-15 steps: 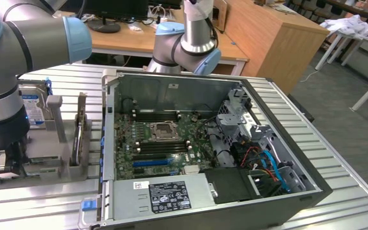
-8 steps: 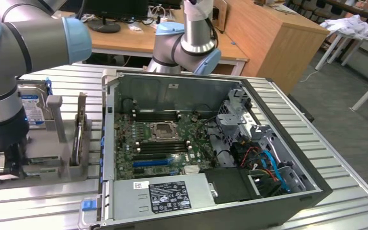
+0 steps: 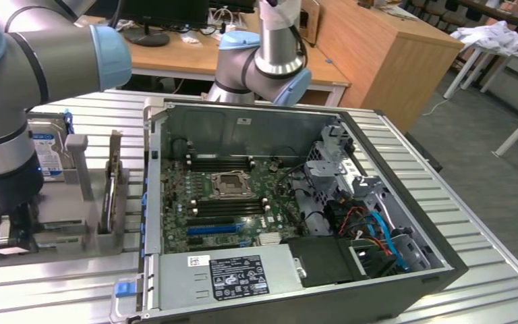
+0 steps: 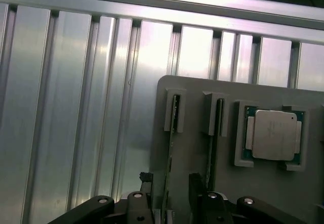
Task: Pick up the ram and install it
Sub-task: 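Pick up the ram and move it above insertion slot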
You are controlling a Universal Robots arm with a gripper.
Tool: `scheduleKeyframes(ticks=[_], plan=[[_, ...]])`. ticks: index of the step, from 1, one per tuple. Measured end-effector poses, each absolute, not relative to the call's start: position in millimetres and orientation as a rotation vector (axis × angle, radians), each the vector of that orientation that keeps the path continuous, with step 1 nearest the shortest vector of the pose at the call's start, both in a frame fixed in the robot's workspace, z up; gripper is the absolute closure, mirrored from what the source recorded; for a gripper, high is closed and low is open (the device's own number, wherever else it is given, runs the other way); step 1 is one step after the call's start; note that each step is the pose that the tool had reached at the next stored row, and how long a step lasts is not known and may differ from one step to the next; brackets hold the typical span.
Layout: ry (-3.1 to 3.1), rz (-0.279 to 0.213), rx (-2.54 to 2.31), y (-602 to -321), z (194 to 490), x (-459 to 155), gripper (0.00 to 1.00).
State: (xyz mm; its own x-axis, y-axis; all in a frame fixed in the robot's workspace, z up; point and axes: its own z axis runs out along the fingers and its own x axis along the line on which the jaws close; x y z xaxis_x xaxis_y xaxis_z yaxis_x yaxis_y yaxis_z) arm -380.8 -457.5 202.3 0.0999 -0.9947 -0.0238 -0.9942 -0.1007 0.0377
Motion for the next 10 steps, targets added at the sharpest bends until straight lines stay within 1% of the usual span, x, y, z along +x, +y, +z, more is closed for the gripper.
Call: scheduleKeyframes(ticks=[10], plan=[[-2.099, -0.067, 2.321, -458.9, 202.2, -368.0, 0.58]])
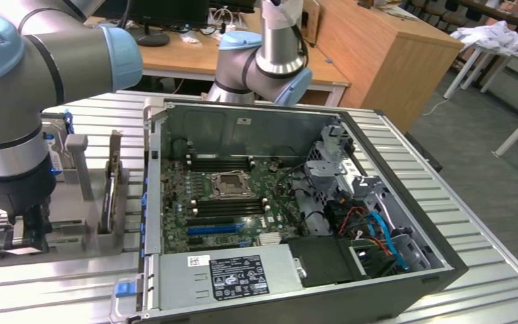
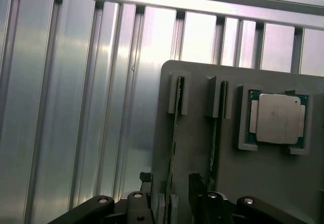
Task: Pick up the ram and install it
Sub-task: 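Pick up the ram and move it above insertion slot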
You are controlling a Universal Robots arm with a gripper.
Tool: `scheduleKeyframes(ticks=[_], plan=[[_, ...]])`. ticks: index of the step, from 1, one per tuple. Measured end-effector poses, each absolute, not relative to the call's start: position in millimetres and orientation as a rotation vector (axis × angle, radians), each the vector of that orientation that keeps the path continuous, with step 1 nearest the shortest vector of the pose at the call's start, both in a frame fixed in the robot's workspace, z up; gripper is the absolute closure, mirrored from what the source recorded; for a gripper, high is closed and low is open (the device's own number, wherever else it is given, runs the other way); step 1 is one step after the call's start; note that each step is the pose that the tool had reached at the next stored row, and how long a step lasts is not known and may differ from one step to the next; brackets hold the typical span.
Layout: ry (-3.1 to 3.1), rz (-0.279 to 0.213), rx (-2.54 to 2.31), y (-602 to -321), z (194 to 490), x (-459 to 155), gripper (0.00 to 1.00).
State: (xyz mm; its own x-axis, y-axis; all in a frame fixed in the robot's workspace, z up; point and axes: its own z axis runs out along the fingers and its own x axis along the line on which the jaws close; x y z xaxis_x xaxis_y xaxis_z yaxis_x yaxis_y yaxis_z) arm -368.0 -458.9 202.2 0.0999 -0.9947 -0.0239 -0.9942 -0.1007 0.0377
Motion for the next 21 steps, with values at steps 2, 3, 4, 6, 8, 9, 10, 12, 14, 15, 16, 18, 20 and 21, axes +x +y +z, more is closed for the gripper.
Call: scheduleKeyframes(ticks=[2, 3, 4, 6, 8, 9, 10, 12, 14, 15, 16, 18, 20, 21], plan=[[-2.098, -0.067, 2.321, -458.9, 202.2, -368.0, 0.58], [-2.099, -0.067, 2.321, -458.9, 202.2, -367.9, 0.58], [-2.099, -0.067, 2.321, -458.9, 202.2, -367.9, 0.58], [-2.099, -0.067, 2.321, -458.9, 202.2, -367.9, 0.58], [-2.099, -0.067, 2.321, -458.9, 202.2, -368.0, 0.6], [-2.098, -0.067, 2.321, -458.9, 202.2, -367.9, 0.67], [-2.099, -0.067, 2.321, -458.9, 202.2, -367.9, 0.67], [-2.099, -0.067, 2.321, -459.2, 202.2, -368.0, 0.67], [-2.098, -0.067, 2.321, -460.1, 202.1, -368.0, 0.67], [-2.099, -0.067, 2.321, -460.2, 202.1, -368.0, 0.67], [-2.099, -0.067, 2.321, -460.2, 202.1, -368.0, 0.67], [-2.099, -0.067, 2.321, -460.3, 201.4, -368.0, 0.67], [-2.098, -0.067, 2.321, -460.4, 200.9, -368.0, 0.67], [-2.099, -0.067, 2.321, -460.3, 199.8, -367.9, 0.67]])
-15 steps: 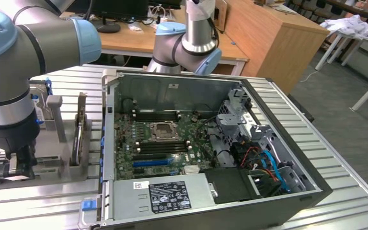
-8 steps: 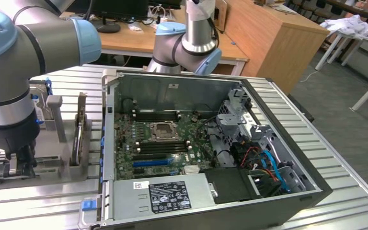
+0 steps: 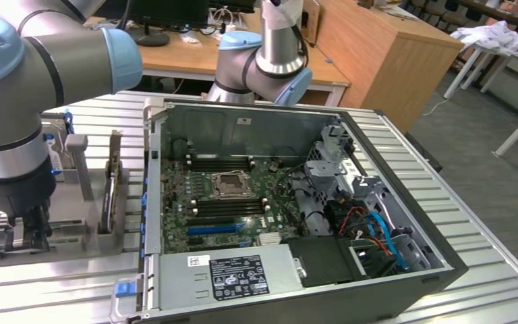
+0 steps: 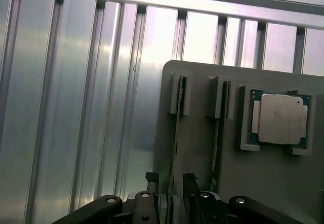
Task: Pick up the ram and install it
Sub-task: 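Pick up the ram and move it above insertion slot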
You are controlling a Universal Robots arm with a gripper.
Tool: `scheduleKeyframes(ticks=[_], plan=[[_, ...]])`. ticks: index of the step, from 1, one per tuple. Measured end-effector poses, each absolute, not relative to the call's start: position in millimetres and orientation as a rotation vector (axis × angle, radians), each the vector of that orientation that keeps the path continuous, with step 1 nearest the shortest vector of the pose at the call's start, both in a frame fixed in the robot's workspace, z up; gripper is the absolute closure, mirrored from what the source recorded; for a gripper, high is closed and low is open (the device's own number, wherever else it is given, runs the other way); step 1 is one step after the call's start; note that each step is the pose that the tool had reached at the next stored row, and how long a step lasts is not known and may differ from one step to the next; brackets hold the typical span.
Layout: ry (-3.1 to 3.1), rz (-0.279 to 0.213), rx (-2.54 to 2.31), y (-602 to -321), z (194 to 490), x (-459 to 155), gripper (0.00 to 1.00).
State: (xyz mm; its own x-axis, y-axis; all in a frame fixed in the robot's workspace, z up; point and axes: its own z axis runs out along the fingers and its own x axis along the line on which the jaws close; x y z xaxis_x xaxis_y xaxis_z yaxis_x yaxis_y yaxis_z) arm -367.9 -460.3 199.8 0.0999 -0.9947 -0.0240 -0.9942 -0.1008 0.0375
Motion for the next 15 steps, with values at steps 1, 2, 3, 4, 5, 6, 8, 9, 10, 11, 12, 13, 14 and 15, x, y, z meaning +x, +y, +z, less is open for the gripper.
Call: scheduleKeyframes(ticks=[1, 2, 3, 4, 5, 6, 8, 9, 10, 11, 12, 13, 14, 15], plan=[[-2.099, -0.067, 2.321, -460.3, 199.4, -367.9, 0.67], [-2.098, -0.067, 2.321, -460.4, 199.5, -368.0, 0.67], [-2.098, -0.067, 2.321, -460.4, 199.5, -368.0, 0.67], [-2.098, -0.067, 2.321, -460.4, 199.5, -368.0, 0.67], [-2.098, -0.067, 2.321, -460.4, 199.5, -368.0, 0.67], [-2.098, -0.067, 2.321, -460.4, 199.5, -368.0, 0.67], [-2.098, -0.067, 2.321, -460.1, 199.4, -367.8, 0.67], [-2.098, -0.067, 2.321, -460.1, 199.4, -367.9, 0.67], [-2.098, -0.067, 2.321, -460.1, 199.4, -367.9, 0.69], [-2.098, -0.067, 2.321, -460.1, 199.4, -367.9, 0.75], [-2.098, -0.067, 2.321, -460.1, 199.4, -367.9, 0.75], [-2.098, -0.067, 2.321, -460.1, 199.4, -368.0, 0.75], [-2.098, -0.067, 2.321, -460.1, 199.4, -368.0, 0.75], [-2.098, -0.067, 2.321, -460.1, 199.4, -368.0, 0.75]])
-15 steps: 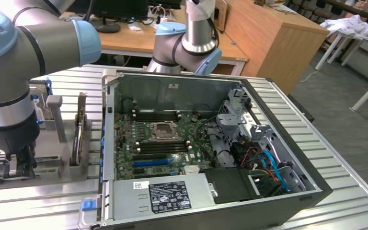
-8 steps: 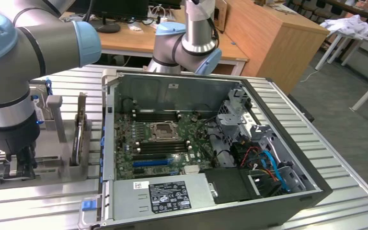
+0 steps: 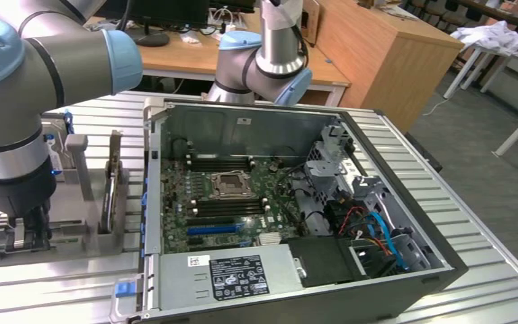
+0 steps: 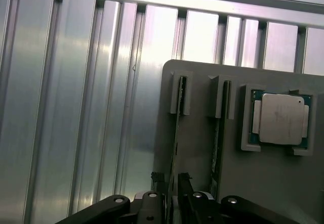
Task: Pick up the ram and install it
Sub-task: 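Pick up the ram and move it above insertion slot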
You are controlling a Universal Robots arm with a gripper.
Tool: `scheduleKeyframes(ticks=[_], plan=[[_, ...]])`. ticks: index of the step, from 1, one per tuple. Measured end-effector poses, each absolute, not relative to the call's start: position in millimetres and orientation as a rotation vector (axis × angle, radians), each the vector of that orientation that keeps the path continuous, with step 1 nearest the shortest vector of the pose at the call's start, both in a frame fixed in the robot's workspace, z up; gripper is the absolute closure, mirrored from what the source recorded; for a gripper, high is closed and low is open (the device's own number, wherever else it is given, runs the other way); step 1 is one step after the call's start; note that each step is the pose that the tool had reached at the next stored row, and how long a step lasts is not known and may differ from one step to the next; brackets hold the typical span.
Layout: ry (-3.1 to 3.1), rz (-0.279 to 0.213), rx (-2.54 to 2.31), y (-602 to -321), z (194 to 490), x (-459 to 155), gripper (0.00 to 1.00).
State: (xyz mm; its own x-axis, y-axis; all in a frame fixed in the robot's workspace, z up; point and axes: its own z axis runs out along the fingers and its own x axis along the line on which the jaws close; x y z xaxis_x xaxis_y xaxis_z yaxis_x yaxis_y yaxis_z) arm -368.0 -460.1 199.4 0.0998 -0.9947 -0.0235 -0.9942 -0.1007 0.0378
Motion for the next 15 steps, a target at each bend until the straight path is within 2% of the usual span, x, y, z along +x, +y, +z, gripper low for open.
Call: scheduleKeyframes(ticks=[15], plan=[[-2.098, -0.067, 2.321, -462.0, 199.4, -365.0, 0.75]])
